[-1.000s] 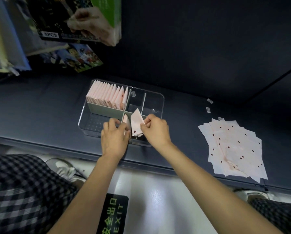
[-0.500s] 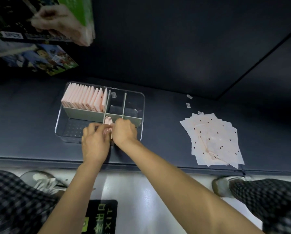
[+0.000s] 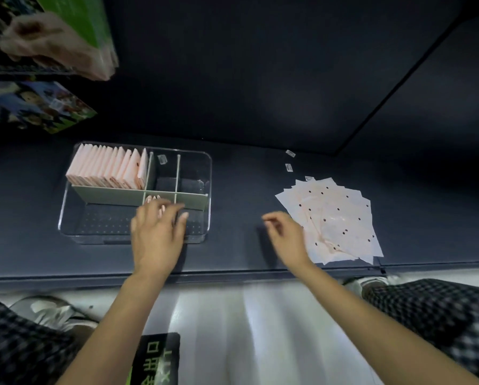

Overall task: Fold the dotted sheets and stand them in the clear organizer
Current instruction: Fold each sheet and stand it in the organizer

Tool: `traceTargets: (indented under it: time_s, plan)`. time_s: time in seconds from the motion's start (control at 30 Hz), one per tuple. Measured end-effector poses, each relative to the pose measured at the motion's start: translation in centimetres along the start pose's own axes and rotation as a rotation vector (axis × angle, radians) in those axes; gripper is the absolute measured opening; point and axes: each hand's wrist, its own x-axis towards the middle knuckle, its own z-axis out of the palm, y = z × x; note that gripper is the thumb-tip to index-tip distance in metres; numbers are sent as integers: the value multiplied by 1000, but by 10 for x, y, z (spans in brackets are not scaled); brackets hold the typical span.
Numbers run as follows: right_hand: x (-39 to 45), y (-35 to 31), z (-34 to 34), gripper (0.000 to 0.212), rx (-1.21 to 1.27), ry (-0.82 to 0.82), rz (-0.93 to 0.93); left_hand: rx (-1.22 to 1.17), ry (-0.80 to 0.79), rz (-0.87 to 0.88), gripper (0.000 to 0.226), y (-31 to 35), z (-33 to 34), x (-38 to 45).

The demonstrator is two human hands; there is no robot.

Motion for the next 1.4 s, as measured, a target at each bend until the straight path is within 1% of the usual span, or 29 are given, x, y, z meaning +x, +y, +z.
traceTargets:
  time_s: [0.03, 0.1, 0.17, 0.2, 0.27, 0.3, 0.37, 0.43, 0.57, 0.67, 0.73, 0.8, 0.87, 0.97, 1.03, 1.13, 1.17, 1.23, 1.27, 1.3, 1.37, 1.4]
  plan:
    - [-2, 19, -15, 15, 24, 60, 66, -48, -8, 91, 24, 12, 2, 0]
    - [-4, 54, -42, 17, 3, 121, 195, -125, -85, 255, 33, 38, 7, -4]
    - [-6, 87, -63, 28, -98, 109, 320, -145, -223, 359, 33, 57, 18, -14]
    - [-8, 101, -72, 36, -146, 96, 381, -140, -306, 383, 30, 62, 26, -21]
    - [-12, 121, -84, 44, -189, 65, 478, -100, -470, 377, 27, 65, 43, -35]
    - [-14, 129, -87, 41, -203, 46, 493, -68, -542, 359, 29, 62, 52, -42]
    - [-17, 140, -90, 34, -255, 1, 467, 1, -646, 306, 38, 52, 67, -52]
    - [-16, 148, -90, 34, -278, -13, 463, 58, -706, 264, 43, 42, 75, -59]
    - [-7, 154, -85, 40, -283, 5, 479, 110, -699, 266, 43, 33, 84, -66]
    - [0, 156, -80, 35, -290, 50, 476, 85, -675, 247, 42, 36, 87, -68]
    - [3, 156, -77, 28, -255, 97, 473, 87, -665, 244, 42, 38, 88, -70]
    - [6, 156, -75, 26, -201, 160, 459, 101, -668, 244, 43, 38, 89, -70]
    - [7, 150, -75, 27, -186, 213, 401, 110, -676, 247, 43, 42, 90, -68]
    - [5, 128, -71, 21, -187, 226, 179, 40, -658, 238, 42, 56, 90, -63]
    - [-3, 104, -61, 14, -195, 169, -5, -52, -630, 233, 43, 67, 89, -60]
    - [-20, 69, -40, 15, -219, -28, -234, -112, -638, 255, 54, 78, 89, -55]
    - [-27, 61, -33, 17, -223, -106, -284, -117, -653, 256, 59, 79, 88, -54]
    - [-40, 49, -20, 24, -204, -278, -277, -133, -694, 238, 64, 76, 86, -53]
    - [-44, 44, -15, 26, -200, -352, -244, -143, -715, 217, 60, 72, 85, -53]
    - [-46, 38, -12, 27, -203, -418, -214, -162, -737, 182, 49, 69, 83, -53]
    - [-46, 27, -11, 26, -185, -517, -167, -172, -754, 98, 18, 64, 79, -52]
    - [-43, 22, -12, 27, -153, -550, -143, -169, -754, 58, 13, 62, 78, -51]
